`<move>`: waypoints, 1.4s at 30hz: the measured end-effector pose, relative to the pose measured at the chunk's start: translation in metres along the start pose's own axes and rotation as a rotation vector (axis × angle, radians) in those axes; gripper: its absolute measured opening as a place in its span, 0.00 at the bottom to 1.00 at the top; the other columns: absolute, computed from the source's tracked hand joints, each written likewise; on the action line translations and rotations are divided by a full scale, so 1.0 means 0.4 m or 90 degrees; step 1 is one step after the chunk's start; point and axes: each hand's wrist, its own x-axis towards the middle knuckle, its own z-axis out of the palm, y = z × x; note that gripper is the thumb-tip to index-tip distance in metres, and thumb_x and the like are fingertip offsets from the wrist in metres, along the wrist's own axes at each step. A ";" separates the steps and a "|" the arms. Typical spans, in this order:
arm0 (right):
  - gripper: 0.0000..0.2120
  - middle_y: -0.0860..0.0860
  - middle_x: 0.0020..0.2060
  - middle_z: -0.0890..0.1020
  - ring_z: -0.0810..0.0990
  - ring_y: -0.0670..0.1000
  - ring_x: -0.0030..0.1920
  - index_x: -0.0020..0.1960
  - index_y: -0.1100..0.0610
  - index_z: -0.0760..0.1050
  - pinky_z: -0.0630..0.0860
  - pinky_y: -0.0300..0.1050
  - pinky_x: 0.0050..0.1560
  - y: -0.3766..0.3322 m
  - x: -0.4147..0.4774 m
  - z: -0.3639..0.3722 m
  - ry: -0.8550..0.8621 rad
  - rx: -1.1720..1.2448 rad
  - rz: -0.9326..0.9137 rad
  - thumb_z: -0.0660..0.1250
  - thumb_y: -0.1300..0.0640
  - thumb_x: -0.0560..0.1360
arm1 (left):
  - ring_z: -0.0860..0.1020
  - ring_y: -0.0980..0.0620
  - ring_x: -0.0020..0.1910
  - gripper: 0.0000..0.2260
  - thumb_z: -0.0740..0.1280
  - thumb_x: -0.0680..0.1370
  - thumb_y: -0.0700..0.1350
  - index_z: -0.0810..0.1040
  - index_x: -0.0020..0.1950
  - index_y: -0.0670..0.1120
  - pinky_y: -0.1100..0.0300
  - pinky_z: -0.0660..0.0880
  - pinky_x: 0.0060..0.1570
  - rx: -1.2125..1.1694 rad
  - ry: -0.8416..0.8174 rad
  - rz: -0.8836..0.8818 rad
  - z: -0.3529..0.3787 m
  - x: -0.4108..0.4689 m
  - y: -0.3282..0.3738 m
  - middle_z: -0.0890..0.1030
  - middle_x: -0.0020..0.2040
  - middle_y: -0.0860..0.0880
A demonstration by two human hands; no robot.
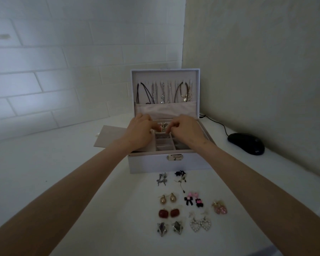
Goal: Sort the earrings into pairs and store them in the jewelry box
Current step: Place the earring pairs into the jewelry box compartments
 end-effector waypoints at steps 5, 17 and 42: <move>0.14 0.49 0.48 0.83 0.74 0.46 0.40 0.49 0.50 0.83 0.74 0.41 0.46 0.003 -0.006 0.002 -0.084 -0.057 0.001 0.62 0.62 0.72 | 0.66 0.43 0.60 0.21 0.56 0.75 0.35 0.78 0.61 0.52 0.55 0.62 0.57 0.015 -0.036 0.023 0.011 -0.005 0.000 0.72 0.58 0.43; 0.02 0.47 0.26 0.77 0.73 0.45 0.28 0.40 0.49 0.79 0.73 0.44 0.35 0.023 -0.186 -0.074 0.006 0.126 -0.087 0.70 0.53 0.71 | 0.71 0.50 0.44 0.04 0.62 0.72 0.46 0.72 0.42 0.46 0.61 0.63 0.43 -0.018 0.260 0.205 0.010 -0.181 0.072 0.75 0.43 0.50; 0.07 0.48 0.44 0.84 0.80 0.49 0.46 0.48 0.50 0.81 0.71 0.39 0.45 0.018 -0.231 0.068 -0.092 -0.076 -0.113 0.66 0.51 0.74 | 0.74 0.58 0.21 0.08 0.61 0.69 0.53 0.80 0.39 0.56 0.68 0.56 0.19 0.089 0.153 0.136 0.115 -0.261 0.057 0.78 0.26 0.55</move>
